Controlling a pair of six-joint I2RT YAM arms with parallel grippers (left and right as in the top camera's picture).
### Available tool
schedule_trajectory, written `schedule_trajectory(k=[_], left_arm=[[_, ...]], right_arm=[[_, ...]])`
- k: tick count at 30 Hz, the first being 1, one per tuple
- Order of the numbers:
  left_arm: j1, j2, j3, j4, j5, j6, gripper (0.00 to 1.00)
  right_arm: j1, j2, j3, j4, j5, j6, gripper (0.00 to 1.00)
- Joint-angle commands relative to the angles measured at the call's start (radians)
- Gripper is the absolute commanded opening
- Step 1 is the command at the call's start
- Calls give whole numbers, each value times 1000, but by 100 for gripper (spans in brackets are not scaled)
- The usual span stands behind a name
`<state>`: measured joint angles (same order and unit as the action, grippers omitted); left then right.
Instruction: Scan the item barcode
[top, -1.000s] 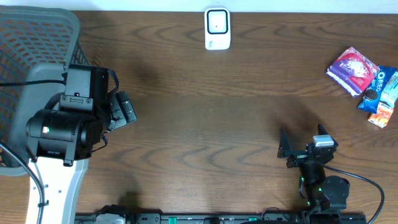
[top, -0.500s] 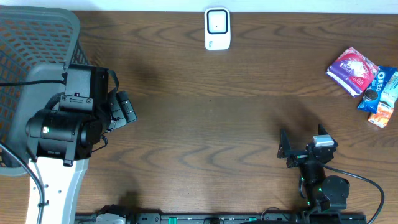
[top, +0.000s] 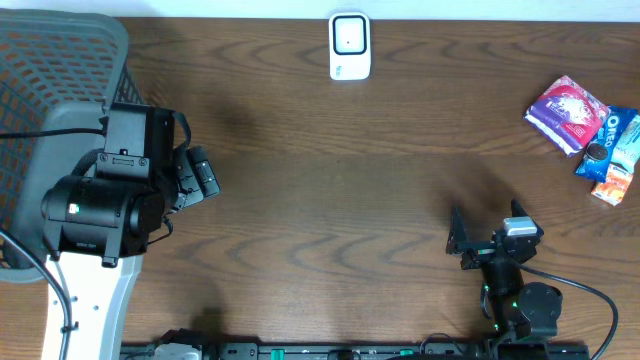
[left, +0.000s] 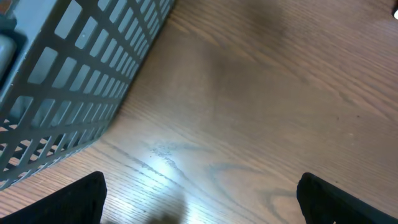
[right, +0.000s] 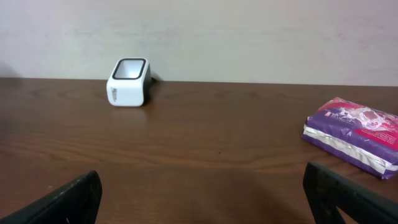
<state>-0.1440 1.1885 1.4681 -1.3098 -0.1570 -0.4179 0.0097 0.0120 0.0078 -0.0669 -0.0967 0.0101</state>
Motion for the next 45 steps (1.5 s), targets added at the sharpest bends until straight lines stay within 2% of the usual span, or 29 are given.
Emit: schedule_trajectory(k=[1,6,9,13,17,19,21,24,30,37,45], left_arm=[[5,-13,9,-18,-13,10,98],[5,-81,-8,-34,43,34,98],[4,-153,-66,11,93,138,98],[5,-278,-207,158,183,332,98],[5,-431,-398,373,343,525,98],[5,-525,-497,468,389,576,98],[5,-625,-577,528,393,574,98],[5,-744,-632,512,393,574,98],[17,-875,-729,560,393,583,98],[120,-1049,-971,806,435,582,98],[135,-1187,-1176,1070,438,561,98]], right_arm=[[13,-6,-2,-3,1,-15,99],[13,-6,-1,-3,1,-15,99],[13,-6,-2,-3,1,-15,99],[13,-6,-1,-3,1,-15,99],[13,-6,-2,-3,1,-15,99],[13,-6,-1,-3,1,-15,99],[13,-6,-2,-3,1,-15,99],[13,-6,-2,-3,1,-15,99],[13,-6,-1,-3,1,-15,99],[13,-6,-2,-3,1,-15,99],[13,-6,-2,-3,1,-15,99]])
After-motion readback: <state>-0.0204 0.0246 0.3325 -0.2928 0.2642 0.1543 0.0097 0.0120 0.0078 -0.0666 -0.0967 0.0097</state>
